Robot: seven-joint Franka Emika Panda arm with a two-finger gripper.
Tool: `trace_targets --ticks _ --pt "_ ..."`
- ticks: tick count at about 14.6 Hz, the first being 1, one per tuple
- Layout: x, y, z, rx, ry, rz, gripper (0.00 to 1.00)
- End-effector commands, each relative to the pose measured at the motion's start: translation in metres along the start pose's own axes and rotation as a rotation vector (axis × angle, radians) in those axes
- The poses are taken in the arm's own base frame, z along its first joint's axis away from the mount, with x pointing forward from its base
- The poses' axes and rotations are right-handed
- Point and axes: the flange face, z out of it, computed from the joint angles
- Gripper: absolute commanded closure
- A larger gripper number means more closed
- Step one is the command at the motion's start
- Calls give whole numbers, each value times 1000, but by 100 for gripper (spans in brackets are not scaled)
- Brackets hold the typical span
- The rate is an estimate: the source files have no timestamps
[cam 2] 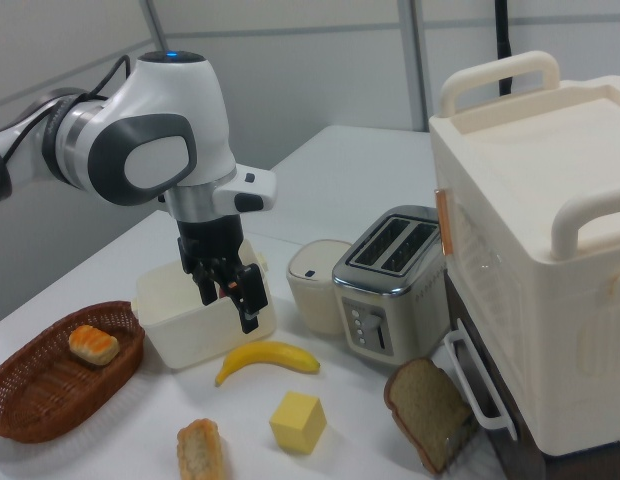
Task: Put the purple cube on the table
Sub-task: 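Move the gripper over the purple cube on the pink plate, then lower the gripper and close it on the purple cube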
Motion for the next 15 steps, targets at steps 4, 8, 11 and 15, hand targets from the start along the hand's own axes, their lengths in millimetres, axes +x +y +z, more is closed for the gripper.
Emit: trace_targets --ticks 4,8,11,15 --pt "1 96 2 -14 -38 40 0" --pt "-1 204 48 -11 -81 -4 0" --pt "2 238 92 -32 -55 -13 0" --pt "-3 253 160 -105 -38 -42 0"
